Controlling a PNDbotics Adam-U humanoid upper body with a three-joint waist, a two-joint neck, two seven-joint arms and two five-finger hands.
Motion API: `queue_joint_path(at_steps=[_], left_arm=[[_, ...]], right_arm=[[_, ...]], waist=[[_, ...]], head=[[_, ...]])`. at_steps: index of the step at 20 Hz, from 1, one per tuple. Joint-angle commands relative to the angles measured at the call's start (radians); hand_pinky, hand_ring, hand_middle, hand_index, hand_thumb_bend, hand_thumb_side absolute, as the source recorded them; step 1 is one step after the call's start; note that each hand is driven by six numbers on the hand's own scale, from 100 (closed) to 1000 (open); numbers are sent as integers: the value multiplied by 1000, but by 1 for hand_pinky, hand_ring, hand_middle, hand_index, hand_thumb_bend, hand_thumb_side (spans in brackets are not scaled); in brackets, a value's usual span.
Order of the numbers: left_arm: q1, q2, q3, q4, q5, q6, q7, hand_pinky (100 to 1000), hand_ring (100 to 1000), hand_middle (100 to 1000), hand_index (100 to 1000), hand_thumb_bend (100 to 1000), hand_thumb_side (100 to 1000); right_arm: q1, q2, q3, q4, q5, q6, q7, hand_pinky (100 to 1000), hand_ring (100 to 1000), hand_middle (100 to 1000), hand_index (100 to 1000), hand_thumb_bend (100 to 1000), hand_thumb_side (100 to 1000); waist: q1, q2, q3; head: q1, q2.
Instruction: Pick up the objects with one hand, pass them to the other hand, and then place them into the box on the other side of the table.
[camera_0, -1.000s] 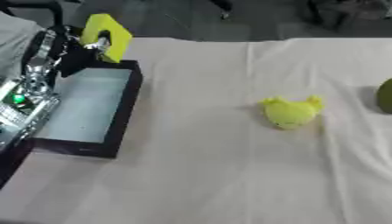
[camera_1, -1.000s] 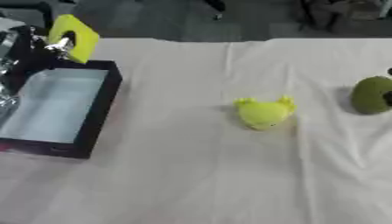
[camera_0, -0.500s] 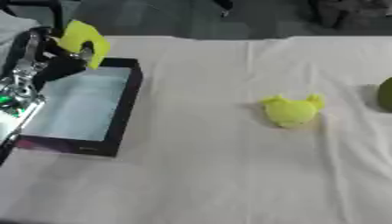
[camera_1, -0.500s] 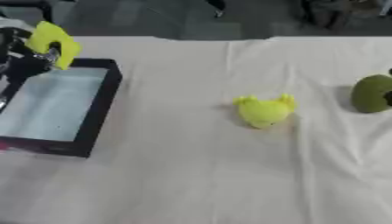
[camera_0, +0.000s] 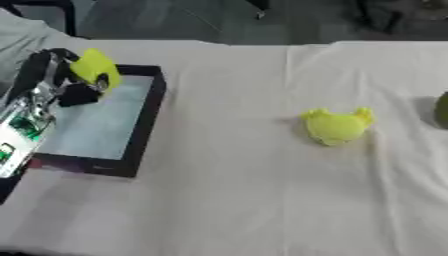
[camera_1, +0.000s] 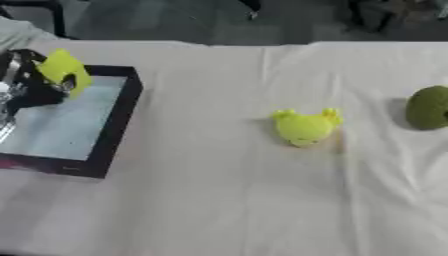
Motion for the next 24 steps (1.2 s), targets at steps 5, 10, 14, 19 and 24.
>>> queue_joint_path(at_steps=[5,10,14,19,24], left_arm=[[-22,17,25,13,-108,2,-133,766,784,670,769,365,124],[-24,17,30,16,-178,14,-215,818,839,735,901,624,328],[-25,14,28,20,-243,15,-308,872,863,752,938,809,396],[-29,10,42,24,-293,21,-387,901,887,771,957,856,408],[-27,11,49,12,-302,28,-406,894,884,766,950,754,386]], right_arm=[[5,-27,-8,-12,30,-3,3,673,608,741,861,219,405],[9,-23,-4,-12,38,-4,0,673,607,740,861,220,408],[11,-20,0,-12,44,-4,-2,674,607,740,861,219,412],[15,-20,0,-12,45,-7,-2,674,608,740,862,219,412],[17,-21,-1,-12,44,-11,-1,674,607,740,862,218,413]], waist=[[-2,-25,-1],[-2,-23,-2],[-2,-23,-2],[-2,-25,-1],[-1,-26,-2]], head=[[14,7],[14,13],[9,16],[-2,18],[-6,14]])
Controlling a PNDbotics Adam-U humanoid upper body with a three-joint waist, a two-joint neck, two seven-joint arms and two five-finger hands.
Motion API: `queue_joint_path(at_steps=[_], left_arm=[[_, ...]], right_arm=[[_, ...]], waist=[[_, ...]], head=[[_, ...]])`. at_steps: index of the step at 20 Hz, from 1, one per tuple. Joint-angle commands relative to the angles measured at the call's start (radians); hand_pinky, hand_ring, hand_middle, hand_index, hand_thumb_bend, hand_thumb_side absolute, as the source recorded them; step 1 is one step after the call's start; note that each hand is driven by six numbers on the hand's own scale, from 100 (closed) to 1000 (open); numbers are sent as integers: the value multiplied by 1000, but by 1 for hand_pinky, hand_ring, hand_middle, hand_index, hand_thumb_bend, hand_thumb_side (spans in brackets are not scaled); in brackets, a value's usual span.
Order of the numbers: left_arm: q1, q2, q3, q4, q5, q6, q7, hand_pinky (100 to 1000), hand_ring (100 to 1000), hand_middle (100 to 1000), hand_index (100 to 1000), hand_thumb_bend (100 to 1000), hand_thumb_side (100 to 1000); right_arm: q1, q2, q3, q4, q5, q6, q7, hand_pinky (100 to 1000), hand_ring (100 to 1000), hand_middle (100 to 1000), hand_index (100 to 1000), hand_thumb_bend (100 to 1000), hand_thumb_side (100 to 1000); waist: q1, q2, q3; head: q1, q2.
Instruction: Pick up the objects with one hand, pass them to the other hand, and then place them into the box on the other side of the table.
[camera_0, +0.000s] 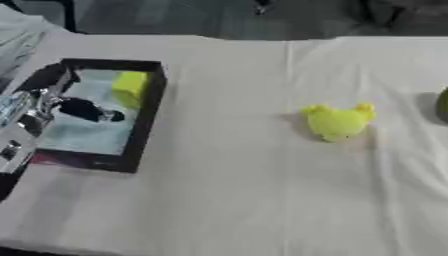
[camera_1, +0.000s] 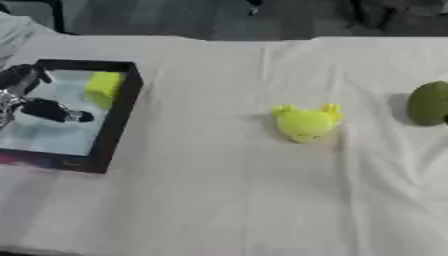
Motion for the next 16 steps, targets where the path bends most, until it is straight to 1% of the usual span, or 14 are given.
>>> queue_joint_path(at_steps=[1,2,3,4,5,6,8,10,11,12,13,15,16], left_arm=[[-18,20,20,-24,-9,5,-6,888,884,764,941,659,383],[-18,19,26,-36,-6,9,6,880,886,763,933,569,400],[-17,17,33,-53,0,16,25,868,881,756,905,366,486],[-15,13,45,-79,18,23,56,836,867,748,861,249,588],[-11,8,58,-114,52,26,95,824,861,762,838,167,641],[-6,4,66,-147,97,26,137,799,854,777,827,100,674],[7,-1,74,-211,187,21,223,733,830,769,824,100,725],[19,-11,77,-281,292,3,304,700,823,768,839,100,785],[25,-16,76,-312,346,-12,339,699,831,774,844,100,817],[30,-27,75,-346,403,-34,369,711,846,781,836,100,823],[38,-38,75,-378,458,-61,399,713,850,785,836,100,824],[53,-66,76,-432,556,-114,453,726,873,807,839,100,855],[60,-85,75,-456,600,-142,478,728,877,810,838,100,869]], right_arm=[[0,-20,-13,-12,4,-8,0,674,607,740,862,215,416],[1,-20,-13,-12,4,-8,-1,674,607,741,862,205,421],[3,-19,-13,-12,5,-8,-3,676,609,742,862,183,440],[5,-18,-14,-12,7,-7,-5,678,611,745,864,150,452],[9,-18,-16,-12,10,-6,-9,681,614,748,866,126,466],[12,-19,-18,-12,14,-4,-12,685,620,754,873,100,511],[17,-22,-24,-12,29,5,-12,696,645,786,894,100,582],[22,-29,-35,-12,58,23,-1,702,666,814,904,100,614],[24,-32,-42,-12,72,30,3,708,681,827,907,100,584],[27,-37,-52,-12,92,39,5,712,692,836,910,100,540],[30,-40,-61,-12,113,50,5,713,694,837,910,100,530],[31,-45,-79,-12,148,73,-3,722,703,836,909,169,484],[30,-49,-88,-12,168,88,-8,728,709,836,908,188,470]], waist=[[-1,-26,-1],[-1,-26,-1],[-2,-26,-1],[-3,-26,0],[-4,-25,0],[-5,-25,0],[-7,-23,-1],[-8,-22,-3],[-9,-21,-4],[-10,-20,-4],[-11,-20,-5],[-13,-18,-5],[-15,-17,-5]], head=[[-5,-4],[-12,-4],[-25,-3],[-47,0],[-73,2],[-96,4],[-133,3],[-157,-2],[-163,-5],[-170,-8],[-176,-11],[-185,-15],[-190,-17]])
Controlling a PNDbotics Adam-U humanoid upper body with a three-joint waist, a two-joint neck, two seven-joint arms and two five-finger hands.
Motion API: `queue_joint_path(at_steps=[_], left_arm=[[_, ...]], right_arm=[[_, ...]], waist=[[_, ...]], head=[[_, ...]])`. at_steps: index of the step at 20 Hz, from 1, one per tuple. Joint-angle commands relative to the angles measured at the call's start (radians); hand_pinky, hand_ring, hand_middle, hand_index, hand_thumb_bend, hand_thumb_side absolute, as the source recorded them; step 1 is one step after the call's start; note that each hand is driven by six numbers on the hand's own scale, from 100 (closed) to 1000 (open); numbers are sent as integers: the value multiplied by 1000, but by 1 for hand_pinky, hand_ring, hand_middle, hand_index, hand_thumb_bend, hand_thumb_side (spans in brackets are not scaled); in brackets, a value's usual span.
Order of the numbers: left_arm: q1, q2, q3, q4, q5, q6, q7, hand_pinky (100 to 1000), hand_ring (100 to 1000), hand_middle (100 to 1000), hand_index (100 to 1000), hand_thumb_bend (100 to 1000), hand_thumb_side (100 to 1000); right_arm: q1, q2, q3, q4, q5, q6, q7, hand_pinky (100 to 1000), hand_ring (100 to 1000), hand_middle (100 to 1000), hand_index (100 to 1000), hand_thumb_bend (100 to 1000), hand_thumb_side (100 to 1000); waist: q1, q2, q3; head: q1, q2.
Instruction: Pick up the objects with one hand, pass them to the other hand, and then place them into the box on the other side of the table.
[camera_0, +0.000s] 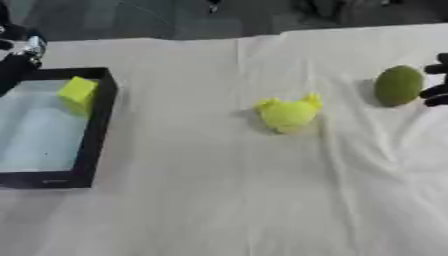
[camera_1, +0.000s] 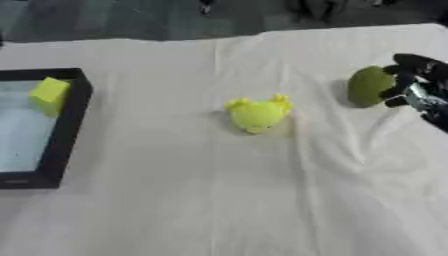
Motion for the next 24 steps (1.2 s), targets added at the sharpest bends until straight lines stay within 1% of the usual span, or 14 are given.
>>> queue_joint_path(at_steps=[1,2,5,8,12,13,15,17,20,24], left_arm=[[5,-31,16,-93,145,-79,83,729,879,811,837,121,879],[11,-50,13,-111,186,-103,101,733,885,817,845,155,888],[24,-103,2,-154,290,-168,136,759,912,846,866,215,914],[36,-136,-7,-172,357,-212,146,757,913,843,861,231,924],[41,-160,-19,-187,389,-233,161,754,913,836,849,246,922],[41,-166,-22,-190,393,-237,164,751,910,831,844,242,917],[41,-181,-29,-198,400,-244,166,748,908,827,839,240,914],[42,-191,-36,-206,405,-248,164,746,906,823,832,240,916],[40,-196,-48,-213,409,-243,154,746,907,820,826,239,923],[34,-196,-54,-220,410,-237,146,745,907,815,821,236,925]], right_arm=[[-6,-51,-44,-12,67,45,-12,732,715,836,908,200,461],[-8,-53,-50,-12,90,62,-15,738,723,838,908,206,450],[-10,-51,-63,-12,152,108,-15,748,735,845,906,216,418],[-12,-48,-70,-12,200,143,-14,757,747,856,907,238,361],[-23,-39,-70,-12,248,164,-11,761,752,865,910,276,298],[-26,-37,-69,-12,257,166,-11,762,754,866,911,297,272],[-33,-32,-66,-12,275,189,-12,764,757,869,912,319,247],[-39,-28,-62,-12,299,217,-13,772,765,874,915,365,208],[-43,-19,-60,-12,355,277,-23,778,769,871,915,461,184],[-49,-8,-58,-12,419,353,-63,783,769,868,915,518,168]], waist=[[-16,-17,0],[-18,-16,0],[-22,-12,2],[-27,-6,6],[-32,4,18],[-34,8,23],[-36,15,34],[-38,23,44],[-39,36,58],[-40,50,69]], head=[[-17,-18],[-19,-20],[-22,-22],[-24,-28],[-42,-41],[-48,-46],[-61,-57],[-73,-68],[-89,-81],[-103,-87]])
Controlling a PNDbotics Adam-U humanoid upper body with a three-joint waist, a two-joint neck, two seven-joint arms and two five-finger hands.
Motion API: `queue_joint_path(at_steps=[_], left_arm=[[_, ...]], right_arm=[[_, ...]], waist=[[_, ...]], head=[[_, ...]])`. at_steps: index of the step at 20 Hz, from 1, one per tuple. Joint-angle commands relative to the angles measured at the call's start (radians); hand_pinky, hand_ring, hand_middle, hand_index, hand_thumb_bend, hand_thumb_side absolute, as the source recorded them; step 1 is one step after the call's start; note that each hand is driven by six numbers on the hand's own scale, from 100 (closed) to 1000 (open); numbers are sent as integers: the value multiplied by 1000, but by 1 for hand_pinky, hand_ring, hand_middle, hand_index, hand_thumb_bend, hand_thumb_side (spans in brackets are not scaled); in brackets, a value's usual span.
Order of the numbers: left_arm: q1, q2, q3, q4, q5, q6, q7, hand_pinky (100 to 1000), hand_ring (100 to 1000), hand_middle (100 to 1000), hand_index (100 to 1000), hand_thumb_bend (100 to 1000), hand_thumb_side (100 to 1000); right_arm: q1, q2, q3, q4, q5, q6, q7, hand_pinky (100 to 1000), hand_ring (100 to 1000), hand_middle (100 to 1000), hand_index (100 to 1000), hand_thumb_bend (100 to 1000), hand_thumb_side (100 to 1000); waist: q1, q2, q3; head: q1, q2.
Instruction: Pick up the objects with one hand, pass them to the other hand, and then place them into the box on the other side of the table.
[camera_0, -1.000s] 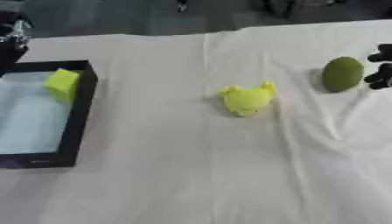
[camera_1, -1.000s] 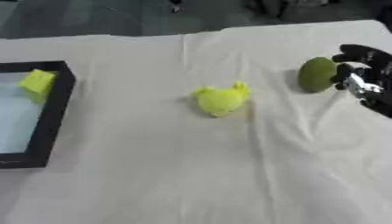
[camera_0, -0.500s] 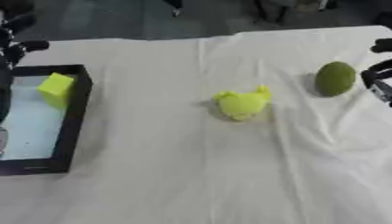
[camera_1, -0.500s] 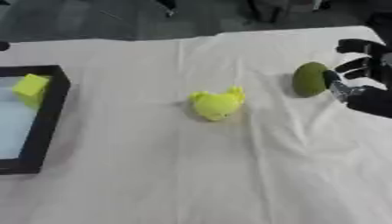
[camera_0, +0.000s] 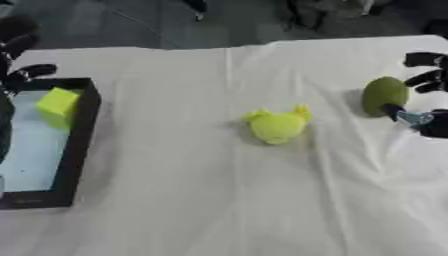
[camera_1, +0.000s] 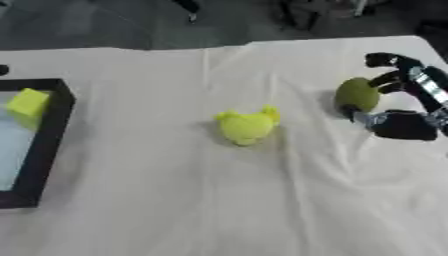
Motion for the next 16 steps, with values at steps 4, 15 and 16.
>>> queue_joint_path(at_steps=[4,15,16], left_arm=[[-21,13,-4,-32,5,4,-12,744,906,811,818,230,924],[-20,14,-6,-37,-2,20,-14,740,904,803,811,219,926],[-22,13,-6,-37,-3,21,-14,740,904,803,810,219,926]], right_arm=[[-13,-9,-15,-12,79,102,-96,789,775,868,922,557,166],[0,27,-21,-12,-18,191,-367,802,798,907,965,347,417],[2,30,-20,-12,-36,194,-387,801,798,908,966,340,435]], waist=[[-13,7,10],[-4,27,41],[-3,30,47]], head=[[-23,-24],[-65,-51],[-70,-56]])
